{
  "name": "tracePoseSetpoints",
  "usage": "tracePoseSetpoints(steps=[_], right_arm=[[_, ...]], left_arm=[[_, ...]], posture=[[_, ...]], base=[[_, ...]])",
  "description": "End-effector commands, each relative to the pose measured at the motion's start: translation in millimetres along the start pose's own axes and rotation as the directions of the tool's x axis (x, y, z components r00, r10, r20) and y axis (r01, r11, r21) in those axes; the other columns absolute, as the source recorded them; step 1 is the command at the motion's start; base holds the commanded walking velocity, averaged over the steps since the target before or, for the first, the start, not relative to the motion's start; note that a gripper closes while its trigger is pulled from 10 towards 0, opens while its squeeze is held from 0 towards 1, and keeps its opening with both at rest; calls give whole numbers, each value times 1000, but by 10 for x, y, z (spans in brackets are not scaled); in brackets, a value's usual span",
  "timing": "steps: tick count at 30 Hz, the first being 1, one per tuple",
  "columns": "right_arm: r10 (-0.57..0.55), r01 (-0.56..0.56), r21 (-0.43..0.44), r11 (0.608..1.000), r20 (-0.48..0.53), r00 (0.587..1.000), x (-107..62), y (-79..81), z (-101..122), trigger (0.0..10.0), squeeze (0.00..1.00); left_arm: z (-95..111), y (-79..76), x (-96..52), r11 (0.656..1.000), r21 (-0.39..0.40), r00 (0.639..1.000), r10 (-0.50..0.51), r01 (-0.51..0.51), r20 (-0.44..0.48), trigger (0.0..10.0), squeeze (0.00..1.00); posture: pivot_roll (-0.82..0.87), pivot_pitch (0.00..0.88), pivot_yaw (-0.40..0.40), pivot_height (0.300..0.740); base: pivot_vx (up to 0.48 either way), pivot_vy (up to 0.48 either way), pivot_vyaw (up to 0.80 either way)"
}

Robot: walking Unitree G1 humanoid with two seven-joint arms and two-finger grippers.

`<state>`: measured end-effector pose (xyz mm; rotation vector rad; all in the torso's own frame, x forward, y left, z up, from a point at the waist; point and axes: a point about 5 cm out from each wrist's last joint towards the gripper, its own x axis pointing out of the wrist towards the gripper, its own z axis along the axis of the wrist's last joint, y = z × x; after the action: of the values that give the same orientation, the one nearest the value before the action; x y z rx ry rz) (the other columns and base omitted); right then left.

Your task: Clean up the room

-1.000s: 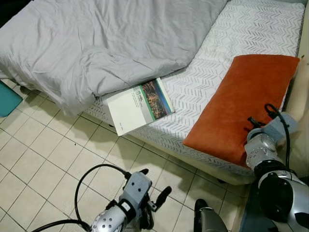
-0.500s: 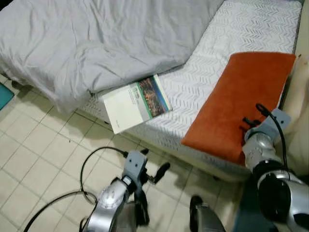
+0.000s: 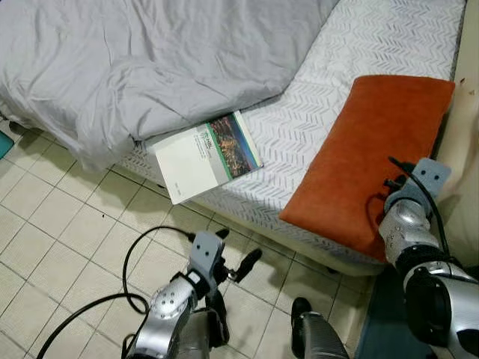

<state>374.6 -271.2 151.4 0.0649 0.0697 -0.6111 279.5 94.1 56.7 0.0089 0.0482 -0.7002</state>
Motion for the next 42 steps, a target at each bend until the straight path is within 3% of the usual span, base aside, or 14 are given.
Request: tracePoseSetpoints(steps=[1,9,13,16,20,21,22,27,32,36,42], right_arm=[[-1,5,-65,998,55,998,1,12,59,10000,1000],[12,15,-127,992,211,977,-38,62,185,10000,1000],[126,-99,-114,988,256,958,-209,281,47,10000,1000],[206,-190,-90,978,228,952,-389,431,-178,10000,1000],[313,-316,76,946,55,948,-625,601,-584,10000,1000],[313,-316,76,946,55,948,-625,601,-584,10000,1000],[376,-373,131,919,1,927,-772,692,-753,10000,0],[460,-443,198,874,-48,886,-964,851,-901,10000,0],[531,-507,187,841,-111,840,-1098,1030,-1005,10000,0],[525,-512,119,851,-205,826,-1071,1061,-1072,10000,0],[482,-478,71,876,-187,856,-960,1046,-952,10000,0]], left_arm=[[-85,-39,-89,1000,-5,1000,-9,9,-14,10000,0],[-89,-59,-208,1000,-3,1000,11,-11,-1,10000,0],[-47,-61,-291,999,-18,999,44,-44,23,10000,0],[-30,-40,-332,998,-22,998,63,-62,29,10000,0],[-11,30,-350,995,-26,994,101,-100,30,10000,0],[-11,30,-350,995,-26,994,101,-100,30,10000,0],[16,64,-354,993,-20,993,116,-115,34,10000,0],[48,94,-351,992,-10,992,124,-124,33,10000,0],[57,127,-348,990,-2,990,138,-138,28,10000,0],[48,135,-366,989,5,989,147,-148,16,10000,0],[70,132,-366,987,29,988,156,-157,20,10000,0]], posture=[[48,475,90,740],[47,470,81,740],[29,465,75,740],[19,464,74,740],[21,458,74,740],[21,458,74,740],[20,457,76,740],[27,454,77,740],[33,449,74,740],[42,452,68,740],[59,445,62,740]], base=[[0,0,0],[0,0,0],[0,0,0],[0,0,0],[0,0,0],[0,0,0],[0,0,0],[0,0,0],[0,0,0],[0,0,0],[0,0,0]])
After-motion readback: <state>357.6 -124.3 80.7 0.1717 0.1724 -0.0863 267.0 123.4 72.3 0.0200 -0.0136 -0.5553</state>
